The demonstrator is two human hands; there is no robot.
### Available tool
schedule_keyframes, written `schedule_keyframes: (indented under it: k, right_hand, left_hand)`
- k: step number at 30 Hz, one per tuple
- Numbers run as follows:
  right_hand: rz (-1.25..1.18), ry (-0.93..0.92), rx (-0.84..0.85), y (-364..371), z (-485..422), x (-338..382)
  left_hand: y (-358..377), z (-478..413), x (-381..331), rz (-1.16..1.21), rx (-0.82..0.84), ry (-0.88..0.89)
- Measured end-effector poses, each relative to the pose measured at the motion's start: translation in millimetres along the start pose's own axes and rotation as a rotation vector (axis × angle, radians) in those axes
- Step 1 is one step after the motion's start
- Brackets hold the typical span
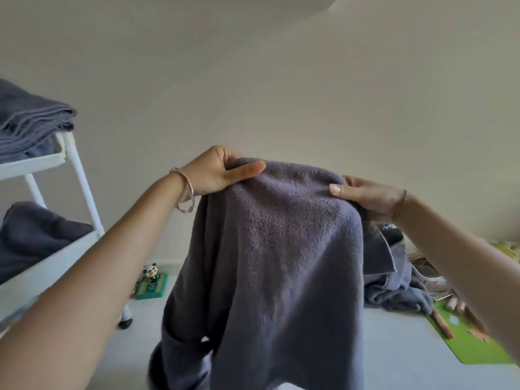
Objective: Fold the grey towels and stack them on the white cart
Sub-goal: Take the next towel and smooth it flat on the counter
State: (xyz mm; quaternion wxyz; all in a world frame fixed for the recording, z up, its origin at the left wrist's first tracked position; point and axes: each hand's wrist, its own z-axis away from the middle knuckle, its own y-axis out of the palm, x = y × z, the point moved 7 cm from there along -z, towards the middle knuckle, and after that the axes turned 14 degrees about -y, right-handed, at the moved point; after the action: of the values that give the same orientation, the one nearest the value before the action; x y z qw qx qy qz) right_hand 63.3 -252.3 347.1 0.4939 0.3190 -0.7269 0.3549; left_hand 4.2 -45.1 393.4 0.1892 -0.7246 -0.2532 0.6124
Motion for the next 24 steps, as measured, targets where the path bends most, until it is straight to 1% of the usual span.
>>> schedule_keyframes:
  k: [2,4,6,8,11,14,17,20,22,24]
  right_hand:
    - [-0.006,0.084,0.005,4,13,-25]
    - [0.000,0.204,0.003,3,30,-59]
    - [-0.010,0.328,-0.002,-1,50,-98]
    - [-0.016,0.435,-0.015,-7,70,-138]
    - [-0.016,0.584,-0.075,-18,103,-200]
    - [0.050,0.691,-0.183,-36,130,-257]
    - [0.231,0.722,-0.312,-55,144,-299]
    - [0.404,0.731,-0.377,-67,143,-327]
    - [0.476,0.675,-0.352,-59,127,-331]
    - [0.508,0.597,-0.280,-40,102,-335]
  left_hand:
    - [24,-5,28,0.001,0.073,-0.091]
    - [58,-7,61,-0.058,0.131,-0.192]
    - [97,-10,92,-0.105,0.173,-0.285]
    - [134,-13,122,-0.093,0.196,-0.343]
    - [188,-14,167,-0.116,0.245,-0.389]
    - [226,-9,210,-0.100,0.284,-0.493]
    - [236,1,240,-0.180,0.285,-0.548]
    - [230,15,271,-0.259,0.264,-0.614]
    - [223,29,291,-0.312,0.241,-0.656]
    - [215,41,311,-0.352,0.235,-0.707]
